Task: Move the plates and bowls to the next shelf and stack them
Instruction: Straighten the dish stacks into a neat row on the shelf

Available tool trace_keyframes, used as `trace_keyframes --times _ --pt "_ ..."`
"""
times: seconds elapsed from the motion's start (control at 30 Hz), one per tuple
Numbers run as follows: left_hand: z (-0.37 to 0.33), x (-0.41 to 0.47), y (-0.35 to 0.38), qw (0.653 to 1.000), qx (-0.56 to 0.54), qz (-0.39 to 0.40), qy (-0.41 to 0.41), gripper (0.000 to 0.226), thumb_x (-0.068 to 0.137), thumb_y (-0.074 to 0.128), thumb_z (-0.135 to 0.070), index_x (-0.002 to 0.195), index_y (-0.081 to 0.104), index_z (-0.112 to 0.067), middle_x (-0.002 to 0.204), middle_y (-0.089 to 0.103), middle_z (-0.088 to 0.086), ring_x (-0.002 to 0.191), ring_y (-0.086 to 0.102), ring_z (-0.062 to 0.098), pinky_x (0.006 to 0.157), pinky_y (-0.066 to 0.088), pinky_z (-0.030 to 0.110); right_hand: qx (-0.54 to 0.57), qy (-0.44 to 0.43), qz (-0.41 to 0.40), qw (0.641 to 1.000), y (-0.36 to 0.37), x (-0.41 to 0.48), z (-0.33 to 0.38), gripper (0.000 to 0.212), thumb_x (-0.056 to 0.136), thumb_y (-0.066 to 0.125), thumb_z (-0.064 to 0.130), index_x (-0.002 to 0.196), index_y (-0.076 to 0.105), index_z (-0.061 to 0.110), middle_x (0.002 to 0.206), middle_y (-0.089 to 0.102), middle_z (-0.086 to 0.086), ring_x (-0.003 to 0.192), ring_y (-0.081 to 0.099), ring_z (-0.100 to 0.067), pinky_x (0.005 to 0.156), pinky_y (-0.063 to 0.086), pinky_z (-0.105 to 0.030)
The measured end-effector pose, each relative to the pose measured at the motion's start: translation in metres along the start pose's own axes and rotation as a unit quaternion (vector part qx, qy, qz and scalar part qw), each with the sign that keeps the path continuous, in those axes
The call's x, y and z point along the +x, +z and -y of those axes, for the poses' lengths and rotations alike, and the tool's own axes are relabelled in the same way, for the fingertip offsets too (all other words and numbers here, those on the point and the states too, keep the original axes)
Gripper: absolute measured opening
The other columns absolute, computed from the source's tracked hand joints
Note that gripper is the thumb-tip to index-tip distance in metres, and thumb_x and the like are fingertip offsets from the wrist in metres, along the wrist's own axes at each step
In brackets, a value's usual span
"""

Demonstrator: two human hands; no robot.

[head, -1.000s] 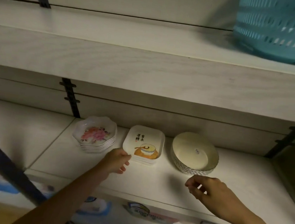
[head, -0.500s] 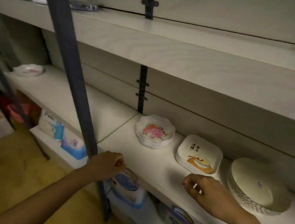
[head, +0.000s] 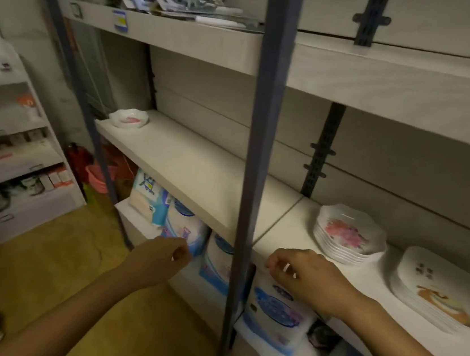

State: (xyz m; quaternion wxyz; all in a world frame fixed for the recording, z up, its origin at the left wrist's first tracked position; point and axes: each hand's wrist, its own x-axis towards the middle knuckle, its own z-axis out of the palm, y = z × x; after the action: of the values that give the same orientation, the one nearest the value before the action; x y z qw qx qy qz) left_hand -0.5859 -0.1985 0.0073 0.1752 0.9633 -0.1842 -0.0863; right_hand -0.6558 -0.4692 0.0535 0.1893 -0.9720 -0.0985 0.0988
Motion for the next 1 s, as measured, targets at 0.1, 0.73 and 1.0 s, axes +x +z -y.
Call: trace_keyframes --times 0.1,0.73,1.0 --pt "0.052 0.000 -0.025 0.999 -0.016 -0.010 -0.026 0.013 0.093 0.046 -0.032 0.085 0.055 -0.026 0.093 0.067 0.001 0.086 0.063 0.015 0.076 0.051 0.028 0.019 -0.025 -0.003 0.999 0.014 0.043 0.048 0.020 0.093 0.044 0.036 0.105 0.060 0.030 0.103 0.064 0.008 0.092 0.060 -0.014 0.081 0.052 -0.034" --pt "0.258 0.112 -0.136 0.996 0.005 -0.032 -0.077 0.020 0.094 0.044 -0.031 0.104 0.058 -0.020 0.101 0.061 -0.002 0.083 0.052 0.008 0.065 0.040 0.011 -0.031 -0.052 -0.014 0.998 0.016 0.319 0.174 0.027 0.095 0.039 0.038 0.110 0.059 0.027 0.111 0.064 0.004 0.095 0.061 -0.017 0.078 0.052 -0.034" --pt "0.328 0.217 -0.202 0.994 0.010 -0.042 -0.098 0.017 0.095 0.043 -0.030 0.080 0.052 -0.028 0.075 0.051 -0.013 0.071 0.052 0.003 0.061 0.037 0.009 -0.021 -0.036 -0.027 0.999 -0.002 0.448 0.185 0.026 0.096 0.039 0.036 0.111 0.058 0.028 0.112 0.063 0.008 0.095 0.060 -0.014 0.077 0.047 -0.028"
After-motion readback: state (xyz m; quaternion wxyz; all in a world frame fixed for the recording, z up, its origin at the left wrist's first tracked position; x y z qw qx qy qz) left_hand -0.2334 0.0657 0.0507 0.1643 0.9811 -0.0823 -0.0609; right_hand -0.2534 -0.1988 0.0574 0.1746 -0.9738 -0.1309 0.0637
